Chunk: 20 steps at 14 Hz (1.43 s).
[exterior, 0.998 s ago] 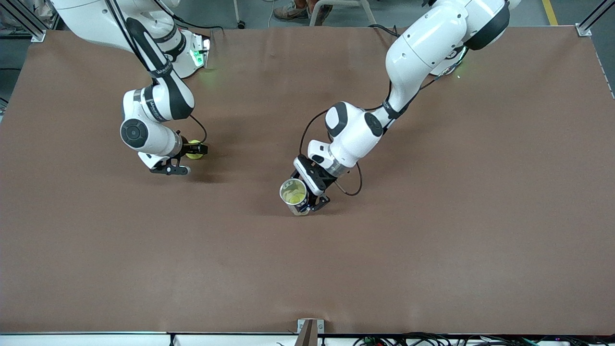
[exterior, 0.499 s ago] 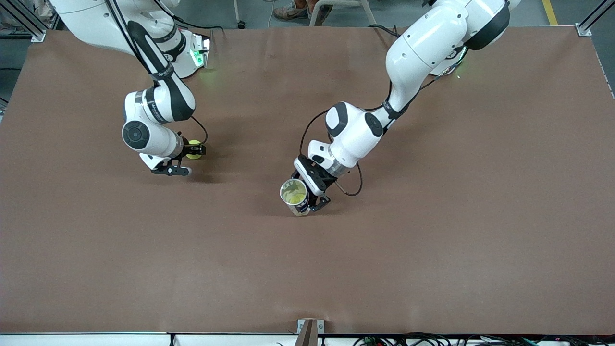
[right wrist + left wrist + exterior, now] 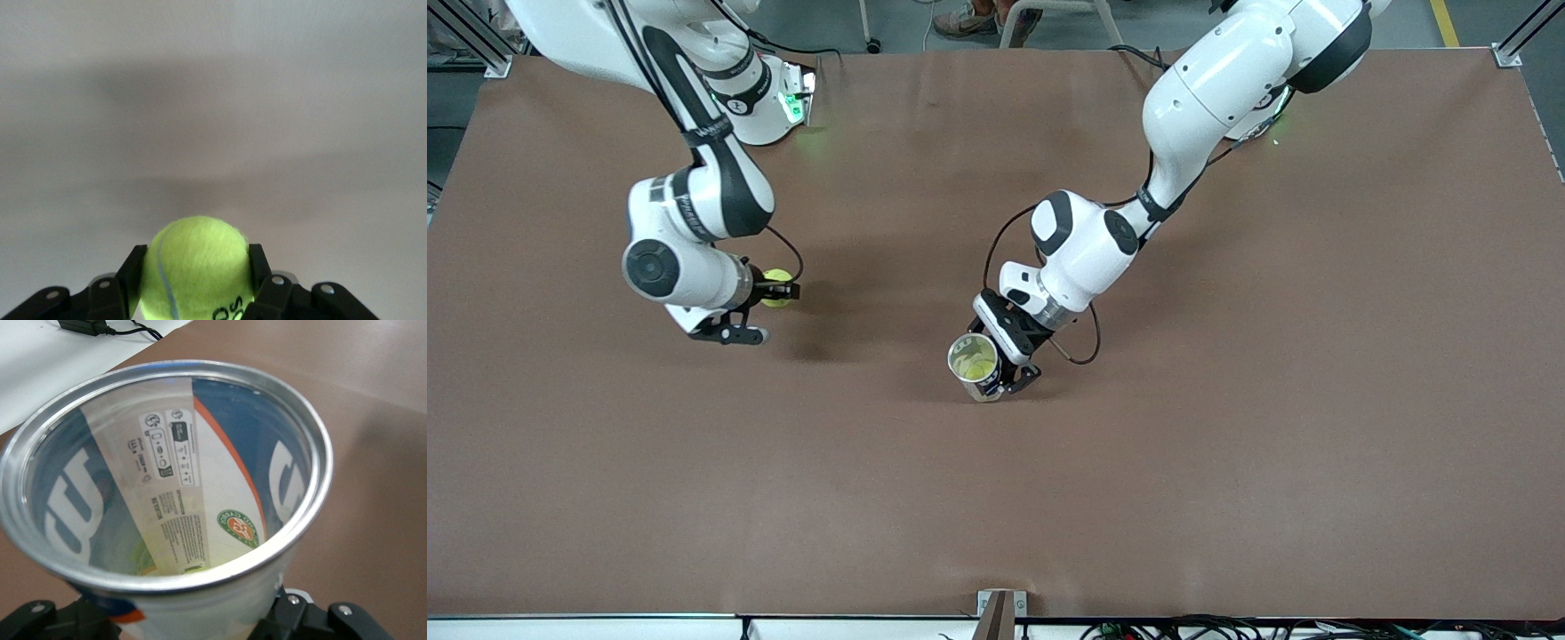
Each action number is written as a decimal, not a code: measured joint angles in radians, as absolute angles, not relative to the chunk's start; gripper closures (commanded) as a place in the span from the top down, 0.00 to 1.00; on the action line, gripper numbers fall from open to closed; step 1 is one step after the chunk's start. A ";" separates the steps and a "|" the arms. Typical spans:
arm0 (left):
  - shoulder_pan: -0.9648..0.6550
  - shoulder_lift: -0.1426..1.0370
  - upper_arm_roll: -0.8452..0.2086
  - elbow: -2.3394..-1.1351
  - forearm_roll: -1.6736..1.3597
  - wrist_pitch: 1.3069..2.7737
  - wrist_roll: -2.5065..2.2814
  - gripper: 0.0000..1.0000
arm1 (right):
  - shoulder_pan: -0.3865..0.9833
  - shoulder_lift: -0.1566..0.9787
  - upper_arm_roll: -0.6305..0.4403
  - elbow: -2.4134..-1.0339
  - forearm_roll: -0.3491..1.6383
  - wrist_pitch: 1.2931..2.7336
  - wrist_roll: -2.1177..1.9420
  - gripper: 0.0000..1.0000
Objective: Insert tennis ball vertically with right arm
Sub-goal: 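Lift the second ball with the right gripper and carry it over the can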
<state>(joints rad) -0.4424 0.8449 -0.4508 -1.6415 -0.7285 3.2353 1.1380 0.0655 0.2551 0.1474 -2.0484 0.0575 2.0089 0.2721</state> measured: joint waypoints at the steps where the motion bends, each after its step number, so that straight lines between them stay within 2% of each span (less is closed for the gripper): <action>1: -0.442 0.845 -0.451 -1.641 -0.728 3.235 1.138 0.77 | 0.067 0.254 0.148 -1.943 0.060 1.929 0.275 0.29; 4: -0.442 0.845 -0.451 -1.641 -0.728 3.235 1.138 0.77 | 0.093 0.272 0.150 -1.751 0.144 1.870 0.348 0.27; 10: -0.443 0.845 -0.451 -1.641 -0.728 3.235 1.138 0.77 | 0.202 0.443 0.152 -1.493 0.341 1.921 0.606 0.27; 15: -0.443 0.845 -0.451 -1.641 -0.728 3.235 1.138 0.76 | 0.318 0.530 0.153 -1.424 0.373 2.169 0.813 0.27; 20: -0.443 0.845 -0.451 -1.641 -0.728 3.235 1.138 0.76 | 0.364 0.580 0.154 -1.385 0.374 2.205 0.944 0.27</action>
